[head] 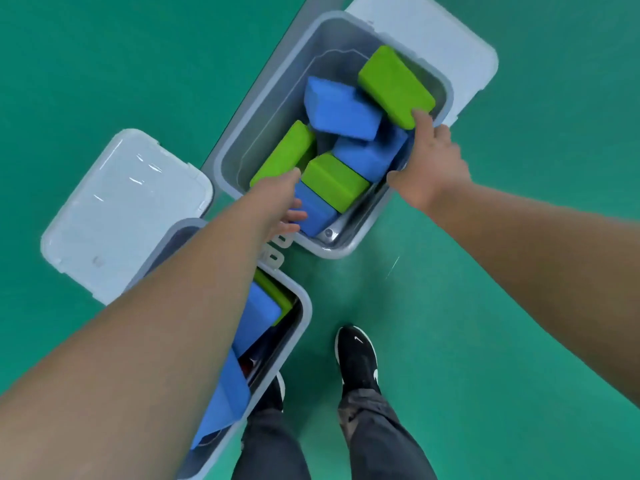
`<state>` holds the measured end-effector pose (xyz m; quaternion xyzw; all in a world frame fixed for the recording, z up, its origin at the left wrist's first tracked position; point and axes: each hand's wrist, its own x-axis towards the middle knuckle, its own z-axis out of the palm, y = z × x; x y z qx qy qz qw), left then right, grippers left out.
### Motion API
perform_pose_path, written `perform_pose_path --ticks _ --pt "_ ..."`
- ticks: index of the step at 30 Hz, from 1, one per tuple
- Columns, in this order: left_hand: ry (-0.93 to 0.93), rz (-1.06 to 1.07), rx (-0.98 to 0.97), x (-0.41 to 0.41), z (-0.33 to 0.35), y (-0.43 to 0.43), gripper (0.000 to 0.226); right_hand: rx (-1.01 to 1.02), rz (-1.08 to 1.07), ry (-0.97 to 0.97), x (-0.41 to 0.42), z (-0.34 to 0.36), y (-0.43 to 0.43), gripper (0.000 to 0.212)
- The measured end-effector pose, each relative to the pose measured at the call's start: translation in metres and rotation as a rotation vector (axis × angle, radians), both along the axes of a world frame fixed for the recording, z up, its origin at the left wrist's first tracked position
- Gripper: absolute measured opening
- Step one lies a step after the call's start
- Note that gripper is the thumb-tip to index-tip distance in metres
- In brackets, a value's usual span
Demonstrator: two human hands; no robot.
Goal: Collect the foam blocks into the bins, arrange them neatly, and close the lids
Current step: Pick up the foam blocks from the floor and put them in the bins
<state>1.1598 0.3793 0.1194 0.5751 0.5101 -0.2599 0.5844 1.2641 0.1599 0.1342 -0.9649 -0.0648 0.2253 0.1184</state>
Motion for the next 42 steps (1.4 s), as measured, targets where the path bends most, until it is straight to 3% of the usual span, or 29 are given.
perform_pose_path --ticks 8,12,19,26,29,35,42 --pt "0.164 0.161 -0.048 -0.11 -0.052 -0.032 0.056 -0.038 0.31 0.18 -0.085 -0.061 -0.02 0.065" --pt "0.103 0.208 -0.112 -0.139 -0.06 -0.047 0.054 -0.018 0.37 0.237 -0.109 -0.076 -0.015 0.056" --pt "0.061 0.335 -0.062 -0.204 -0.059 -0.043 0.047 -0.021 0.552 0.289 -0.16 -0.08 0.044 0.05" --pt "-0.022 0.42 -0.003 -0.294 -0.04 -0.039 0.022 0.032 0.787 0.236 -0.245 -0.054 0.093 0.023" --pt "-0.101 0.433 0.028 -0.345 -0.03 -0.052 0.021 0.003 0.915 0.195 -0.292 -0.045 0.095 0.02" --pt "-0.176 0.523 0.173 -0.509 -0.022 -0.128 0.02 -0.141 1.275 0.041 -0.432 -0.036 0.063 0.022" --pt "-0.016 0.792 0.106 -0.81 -0.026 -0.297 0.021 -0.279 1.584 0.134 -0.703 -0.023 -0.023 0.027"
